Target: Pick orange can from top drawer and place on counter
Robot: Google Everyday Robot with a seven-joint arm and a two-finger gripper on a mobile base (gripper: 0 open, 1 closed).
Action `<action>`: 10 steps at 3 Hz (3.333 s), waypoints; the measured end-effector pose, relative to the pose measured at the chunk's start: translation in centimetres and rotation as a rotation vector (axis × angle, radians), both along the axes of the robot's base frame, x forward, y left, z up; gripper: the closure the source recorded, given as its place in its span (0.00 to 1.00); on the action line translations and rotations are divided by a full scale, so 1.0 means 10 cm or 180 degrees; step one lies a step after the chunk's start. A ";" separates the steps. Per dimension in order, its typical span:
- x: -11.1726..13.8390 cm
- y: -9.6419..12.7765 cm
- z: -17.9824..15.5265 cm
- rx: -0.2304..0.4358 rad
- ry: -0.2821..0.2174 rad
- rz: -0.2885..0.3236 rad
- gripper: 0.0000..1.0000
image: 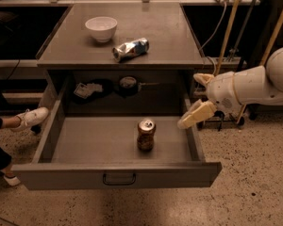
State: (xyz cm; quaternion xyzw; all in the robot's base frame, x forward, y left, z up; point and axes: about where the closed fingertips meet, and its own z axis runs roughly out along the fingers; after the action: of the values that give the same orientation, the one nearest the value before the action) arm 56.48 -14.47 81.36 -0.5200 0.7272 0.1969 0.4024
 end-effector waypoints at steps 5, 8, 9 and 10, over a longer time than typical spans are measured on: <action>0.11 0.40 -0.78 0.0183 0.0052 0.0154 0.00; 0.13 0.59 -1.16 0.0308 0.0057 0.0195 0.00; 0.04 0.79 -1.36 0.0411 0.0224 0.0405 0.00; -0.03 0.98 -1.47 0.0475 0.0283 0.0545 0.00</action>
Offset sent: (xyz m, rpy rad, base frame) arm -0.0038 0.0187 -0.0019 0.0051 -0.0229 0.0528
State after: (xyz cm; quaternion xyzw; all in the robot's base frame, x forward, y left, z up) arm 56.16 -4.66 66.63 -0.5396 0.6806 0.3070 0.3891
